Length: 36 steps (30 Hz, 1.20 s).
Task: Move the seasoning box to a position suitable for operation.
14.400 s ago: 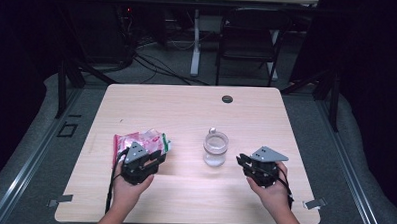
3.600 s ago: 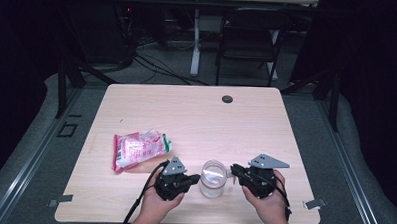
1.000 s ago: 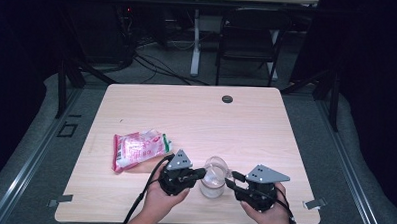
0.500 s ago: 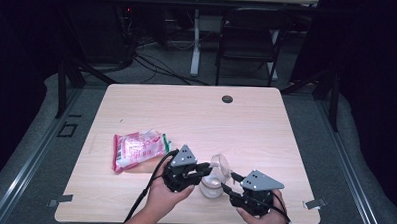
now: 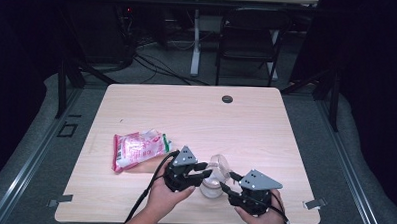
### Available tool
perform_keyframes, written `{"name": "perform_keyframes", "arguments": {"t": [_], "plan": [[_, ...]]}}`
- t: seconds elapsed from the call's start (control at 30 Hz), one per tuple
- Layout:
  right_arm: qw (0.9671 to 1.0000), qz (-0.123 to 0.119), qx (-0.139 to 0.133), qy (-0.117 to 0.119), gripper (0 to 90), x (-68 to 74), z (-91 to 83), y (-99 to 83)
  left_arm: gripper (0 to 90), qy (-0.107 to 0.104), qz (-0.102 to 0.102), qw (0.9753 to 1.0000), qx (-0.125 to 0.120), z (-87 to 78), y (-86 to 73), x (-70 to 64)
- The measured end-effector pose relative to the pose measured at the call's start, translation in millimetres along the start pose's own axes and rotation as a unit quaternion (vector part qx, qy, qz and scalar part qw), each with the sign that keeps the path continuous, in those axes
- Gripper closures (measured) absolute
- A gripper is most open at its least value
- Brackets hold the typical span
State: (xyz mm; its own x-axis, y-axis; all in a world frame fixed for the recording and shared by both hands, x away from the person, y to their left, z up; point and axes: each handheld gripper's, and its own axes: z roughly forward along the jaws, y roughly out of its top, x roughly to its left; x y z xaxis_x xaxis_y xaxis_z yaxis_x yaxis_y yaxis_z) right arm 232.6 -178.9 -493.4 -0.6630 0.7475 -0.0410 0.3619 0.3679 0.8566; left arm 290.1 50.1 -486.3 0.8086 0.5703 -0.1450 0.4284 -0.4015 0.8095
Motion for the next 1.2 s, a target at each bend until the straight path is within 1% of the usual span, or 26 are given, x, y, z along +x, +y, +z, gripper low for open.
{"name": "perform_keyframes", "arguments": {"t": [0.07,0.27,0.4,0.53,0.73,0.77,0.83,0.87,1.0,1.03,1.07,1.13,1.2], "plan": [[1.0000,0.002,-0.001,0.001,54.4,-0.4,-0.1,-0.2,67.7,0.003,0.001,1.0000,0.006,1.0,-1.6,2.2],[1.0000,0.003,0.000,0.003,54.5,-1.3,-0.3,-0.6,66.7,0.013,-0.002,0.9999,0.009,4.9,-6.7,5.5],[1.0000,0.004,-0.001,0.004,54.8,-1.8,-0.6,-0.8,66.6,0.013,-0.003,0.9998,0.014,6.0,-9.1,7.6],[1.0000,0.006,-0.002,0.004,55.2,-2.3,-0.8,-1.1,66.2,0.012,-0.009,0.9998,0.012,6.8,-11.5,8.9],[0.9999,0.009,-0.006,0.005,56.8,-3.6,-2.4,-1.6,66.2,0.017,-0.008,0.9997,0.015,8.7,-13.5,9.8],[0.9999,0.008,-0.005,0.004,56.9,-4.0,-3.1,-1.7,66.1,0.016,-0.009,0.9998,0.012,9.7,-14.2,9.9],[0.9999,0.009,-0.005,0.004,57.7,-4.9,-4.2,-1.9,66.2,0.012,-0.012,0.9997,0.017,10.2,-14.9,9.7],[0.9999,0.009,-0.004,0.005,58.0,-5.7,-4.8,-2.0,66.2,0.015,-0.012,0.9997,0.017,11.3,-15.5,9.6],[0.9999,0.013,-0.006,0.005,59.1,-7.6,-6.8,-2.2,67.4,0.016,-0.010,0.9996,0.023,12.2,-16.9,10.9],[0.9999,0.013,-0.007,0.003,59.6,-8.0,-7.2,-2.5,67.6,0.015,-0.015,0.9996,0.019,12.5,-17.7,10.7],[0.9999,0.014,-0.007,0.005,59.9,-8.9,-8.1,-2.6,67.7,0.015,-0.012,0.9996,0.021,11.9,-17.6,11.0],[0.9998,0.017,-0.010,0.001,60.8,-9.7,-9.2,-2.9,68.1,0.017,-0.011,0.9996,0.019,12.0,-17.8,10.9],[0.9998,0.019,-0.011,0.002,61.8,-10.7,-10.3,-3.2,68.5,0.016,-0.011,0.9996,0.019,11.9,-17.9,11.0]]}}
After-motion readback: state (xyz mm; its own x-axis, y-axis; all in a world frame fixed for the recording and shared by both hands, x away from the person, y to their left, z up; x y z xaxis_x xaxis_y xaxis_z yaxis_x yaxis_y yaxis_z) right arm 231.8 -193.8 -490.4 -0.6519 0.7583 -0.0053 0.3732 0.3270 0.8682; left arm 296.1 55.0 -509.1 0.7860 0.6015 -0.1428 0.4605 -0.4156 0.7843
